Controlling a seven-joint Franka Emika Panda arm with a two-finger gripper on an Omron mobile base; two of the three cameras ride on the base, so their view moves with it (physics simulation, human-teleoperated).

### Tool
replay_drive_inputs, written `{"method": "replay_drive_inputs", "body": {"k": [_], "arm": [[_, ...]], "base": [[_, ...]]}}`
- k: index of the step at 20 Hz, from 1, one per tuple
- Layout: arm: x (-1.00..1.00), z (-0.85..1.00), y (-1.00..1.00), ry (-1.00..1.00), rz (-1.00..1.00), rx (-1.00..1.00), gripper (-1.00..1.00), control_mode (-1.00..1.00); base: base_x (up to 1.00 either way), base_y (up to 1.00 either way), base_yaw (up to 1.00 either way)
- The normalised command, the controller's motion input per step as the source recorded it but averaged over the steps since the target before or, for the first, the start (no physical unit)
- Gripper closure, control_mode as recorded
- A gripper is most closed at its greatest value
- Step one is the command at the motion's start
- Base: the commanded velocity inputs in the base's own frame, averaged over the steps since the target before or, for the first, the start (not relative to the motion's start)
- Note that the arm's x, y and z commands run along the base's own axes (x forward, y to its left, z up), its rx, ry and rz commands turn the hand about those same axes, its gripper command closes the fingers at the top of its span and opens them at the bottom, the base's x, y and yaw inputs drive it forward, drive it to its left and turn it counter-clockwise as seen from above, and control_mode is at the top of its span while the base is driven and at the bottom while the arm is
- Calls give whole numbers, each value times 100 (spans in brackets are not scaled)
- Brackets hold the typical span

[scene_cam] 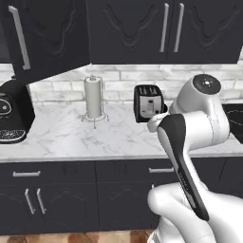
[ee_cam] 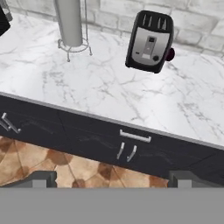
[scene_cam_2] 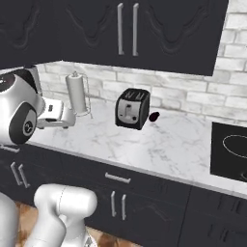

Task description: Close all open cabinet doors.

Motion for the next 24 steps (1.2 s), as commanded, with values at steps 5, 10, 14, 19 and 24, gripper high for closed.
{"method": "replay_drive_inputs", "body": {"k": [5,10,14,19,24], "arm": [[0,0,0,0,0,0,-100,100],[0,0,0,0,0,0,-100,100],[0,0,0,0,0,0,-100,100],[0,0,0,0,0,0,-100,100],[0,0,0,0,0,0,-100,100]], "base": [[1,80,-16],[2,79,-12],[0,80,-7],[0,85,-4],[12,80,-9]]}}
